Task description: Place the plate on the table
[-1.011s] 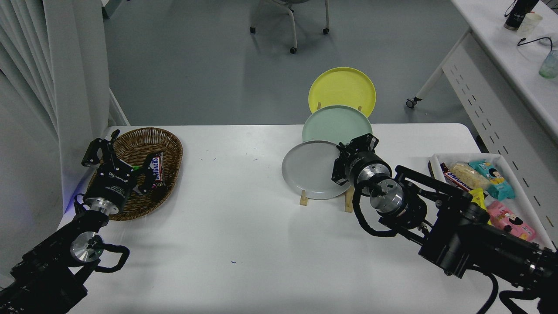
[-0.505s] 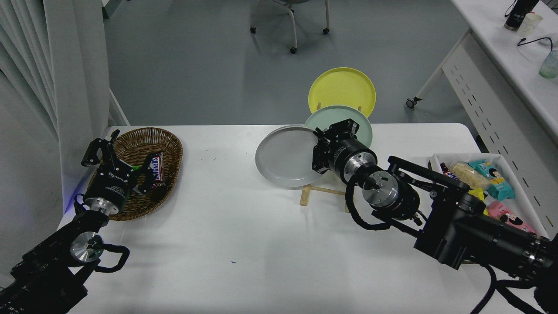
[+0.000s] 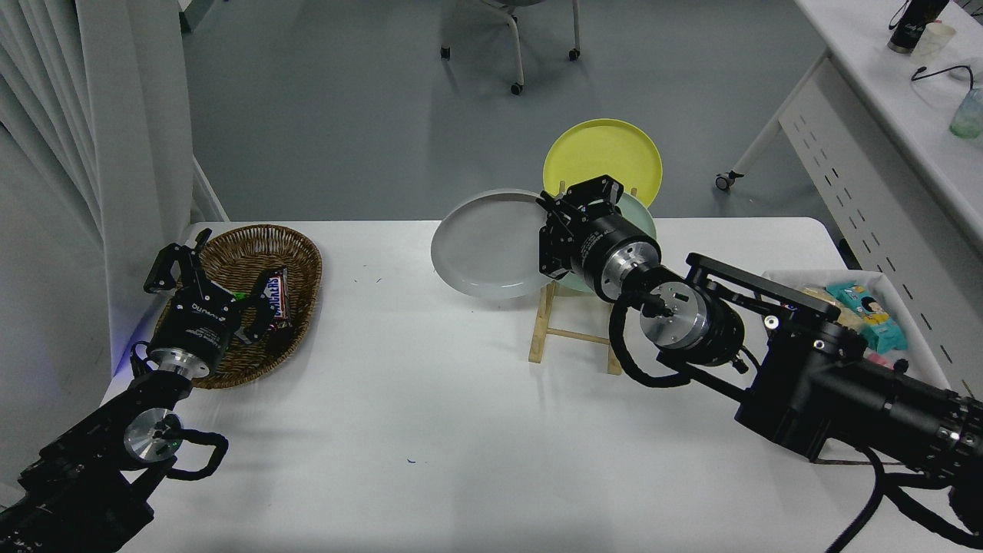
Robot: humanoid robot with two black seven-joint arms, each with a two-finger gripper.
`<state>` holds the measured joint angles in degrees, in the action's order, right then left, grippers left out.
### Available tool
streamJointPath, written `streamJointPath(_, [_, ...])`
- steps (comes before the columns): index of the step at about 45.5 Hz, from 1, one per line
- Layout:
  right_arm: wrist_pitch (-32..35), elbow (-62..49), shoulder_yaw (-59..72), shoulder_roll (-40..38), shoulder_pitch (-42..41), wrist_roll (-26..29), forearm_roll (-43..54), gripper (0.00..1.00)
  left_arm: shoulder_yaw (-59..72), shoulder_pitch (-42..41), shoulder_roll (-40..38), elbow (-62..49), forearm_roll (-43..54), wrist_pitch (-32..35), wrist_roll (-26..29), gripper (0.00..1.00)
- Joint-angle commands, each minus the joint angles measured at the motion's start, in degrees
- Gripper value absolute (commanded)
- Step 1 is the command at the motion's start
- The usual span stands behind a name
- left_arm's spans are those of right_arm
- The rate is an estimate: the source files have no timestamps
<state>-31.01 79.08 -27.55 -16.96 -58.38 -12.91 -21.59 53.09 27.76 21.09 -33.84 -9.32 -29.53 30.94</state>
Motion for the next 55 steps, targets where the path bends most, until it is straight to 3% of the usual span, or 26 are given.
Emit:
streamJointPath(1, [0.4, 1.3, -1.7, -2.5, -4.0, 5.0, 0.3, 0.0, 0.0, 0.0, 0.0, -0.1, 0.0, 0.0, 0.0, 0.98])
streamJointPath(26, [-1.7, 1.0, -3.0, -3.3, -8.1, 7.0, -0.6, 0.0, 0.0, 0.0, 0.0, -0.1, 0.0, 0.0, 0.0, 0.98])
streamJointPath(40, [-1.9, 0.4, -2.3, 1.5, -6.9, 7.0, -5.0, 0.0, 0.0, -0.1, 0.0, -0.1, 0.0, 0.0, 0.0, 0.98])
streamJointPath(55, [-1.9, -1.5, -0.7, 1.8, -10.3, 7.0, -21.2, 0.0, 0.0, 0.0, 0.0, 0.0, 0.0, 0.0, 0.0, 0.98])
